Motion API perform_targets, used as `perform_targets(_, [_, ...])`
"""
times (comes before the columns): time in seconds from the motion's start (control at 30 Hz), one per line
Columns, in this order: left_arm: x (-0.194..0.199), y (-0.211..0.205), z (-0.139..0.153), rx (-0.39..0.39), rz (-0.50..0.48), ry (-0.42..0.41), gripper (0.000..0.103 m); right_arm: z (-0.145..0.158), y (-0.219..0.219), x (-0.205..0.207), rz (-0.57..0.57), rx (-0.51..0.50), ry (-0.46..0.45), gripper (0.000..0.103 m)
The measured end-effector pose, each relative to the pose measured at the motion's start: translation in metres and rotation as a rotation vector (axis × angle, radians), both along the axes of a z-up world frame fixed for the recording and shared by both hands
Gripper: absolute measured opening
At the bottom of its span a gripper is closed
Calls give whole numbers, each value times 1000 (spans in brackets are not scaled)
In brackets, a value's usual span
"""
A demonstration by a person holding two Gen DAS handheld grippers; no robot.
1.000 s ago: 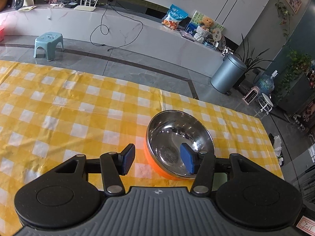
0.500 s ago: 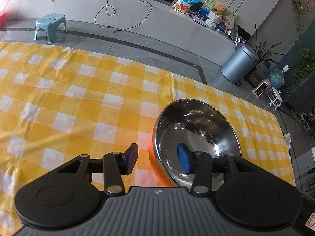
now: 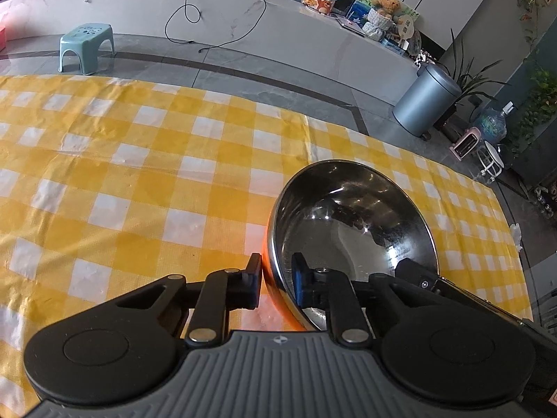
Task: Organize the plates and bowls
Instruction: 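Close both tools on the orange bowl rim, then lift the orange bowl and lower it into the blue bowl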
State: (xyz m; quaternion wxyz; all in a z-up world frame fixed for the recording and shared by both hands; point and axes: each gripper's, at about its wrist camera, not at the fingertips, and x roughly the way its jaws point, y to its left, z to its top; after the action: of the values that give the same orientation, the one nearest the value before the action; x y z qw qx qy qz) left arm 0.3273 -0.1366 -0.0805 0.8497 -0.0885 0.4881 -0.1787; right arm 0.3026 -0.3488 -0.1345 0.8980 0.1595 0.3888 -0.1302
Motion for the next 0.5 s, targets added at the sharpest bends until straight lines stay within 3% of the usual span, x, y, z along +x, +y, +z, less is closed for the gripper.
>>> perform_targets(0.27, [-22,28,28,-20,37,-6,18,22,13,-22,18,62,-36,7])
perform_targets(0.5, [-80,68,65,-30,102,-34,19,46,36,-81,27,179,-88,7])
